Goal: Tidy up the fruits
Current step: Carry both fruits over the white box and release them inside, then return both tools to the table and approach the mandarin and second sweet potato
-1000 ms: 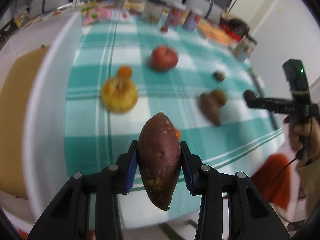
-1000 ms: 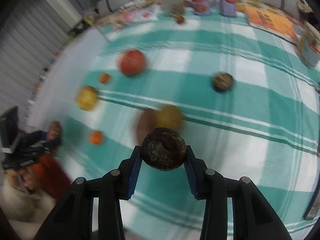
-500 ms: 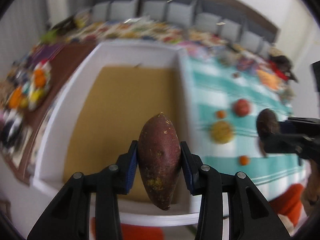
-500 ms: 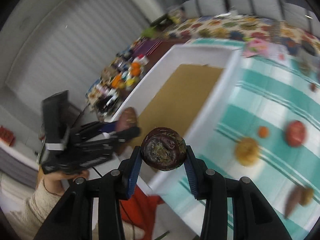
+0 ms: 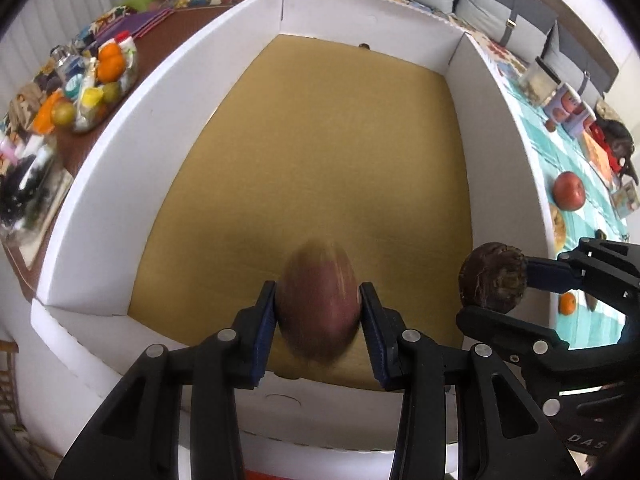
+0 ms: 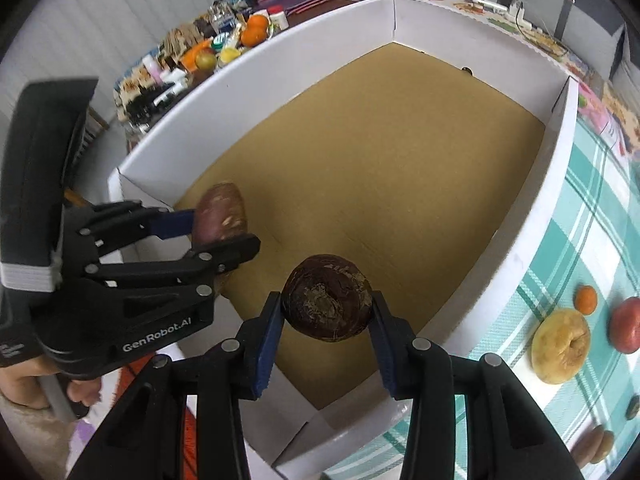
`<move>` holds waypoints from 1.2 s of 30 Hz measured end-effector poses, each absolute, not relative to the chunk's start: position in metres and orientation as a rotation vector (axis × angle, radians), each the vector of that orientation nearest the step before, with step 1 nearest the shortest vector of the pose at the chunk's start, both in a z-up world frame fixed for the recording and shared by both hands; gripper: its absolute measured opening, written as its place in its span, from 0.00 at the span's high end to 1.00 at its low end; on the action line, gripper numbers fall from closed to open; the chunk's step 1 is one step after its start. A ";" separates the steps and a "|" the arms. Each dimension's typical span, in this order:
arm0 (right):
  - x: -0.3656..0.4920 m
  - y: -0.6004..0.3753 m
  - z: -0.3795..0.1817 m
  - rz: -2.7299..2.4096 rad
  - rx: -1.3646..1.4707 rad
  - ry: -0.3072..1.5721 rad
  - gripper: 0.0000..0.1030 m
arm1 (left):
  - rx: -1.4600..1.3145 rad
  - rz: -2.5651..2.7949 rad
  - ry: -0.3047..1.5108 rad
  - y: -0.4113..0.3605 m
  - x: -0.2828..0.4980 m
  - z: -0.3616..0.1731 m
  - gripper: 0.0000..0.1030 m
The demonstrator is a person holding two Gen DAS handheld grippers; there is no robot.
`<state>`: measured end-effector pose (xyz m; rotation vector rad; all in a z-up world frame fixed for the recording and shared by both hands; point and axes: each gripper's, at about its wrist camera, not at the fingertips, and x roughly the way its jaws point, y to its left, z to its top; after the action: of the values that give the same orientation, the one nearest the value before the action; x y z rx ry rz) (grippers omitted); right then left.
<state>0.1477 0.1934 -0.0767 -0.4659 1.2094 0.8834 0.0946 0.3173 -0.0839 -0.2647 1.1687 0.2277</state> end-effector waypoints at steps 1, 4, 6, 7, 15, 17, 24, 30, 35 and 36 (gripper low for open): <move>0.147 0.193 -0.078 0.874 -0.478 1.203 0.56 | -0.257 0.232 1.164 0.318 0.095 -0.083 0.59; 0.152 0.191 -0.073 0.858 -0.474 1.183 0.40 | -0.221 0.265 1.139 0.317 0.093 -0.074 0.46; 0.151 0.186 -0.061 0.858 -0.454 1.161 0.35 | -0.213 0.270 1.103 0.318 0.093 -0.065 0.35; 0.152 0.184 -0.055 0.858 -0.445 1.147 0.35 | -0.205 0.276 1.077 0.316 0.091 -0.056 0.34; 0.145 0.111 0.036 0.808 -0.365 0.883 0.12 | -0.223 0.218 0.794 0.270 0.078 0.030 0.18; 0.139 0.079 0.056 0.770 -0.358 0.810 0.09 | -0.233 0.170 0.729 0.247 0.074 0.046 0.17; 0.120 -0.031 0.081 0.597 -0.351 0.669 0.07 | -0.239 -0.012 0.619 0.155 0.070 0.064 0.14; 0.111 -0.122 0.049 0.423 -0.298 0.654 0.02 | -0.209 -0.114 0.663 0.084 0.077 0.030 0.14; 0.108 -0.182 -0.008 0.290 -0.203 0.711 0.02 | -0.159 -0.124 0.721 0.049 0.077 -0.008 0.14; 0.107 -0.191 -0.018 0.273 -0.184 0.722 0.02 | -0.145 -0.119 0.733 0.045 0.076 -0.017 0.14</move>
<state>0.1070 -0.1912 -0.0179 -0.1843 0.7221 0.2733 0.0763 0.0446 -0.0166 -0.1451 0.7328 -0.1187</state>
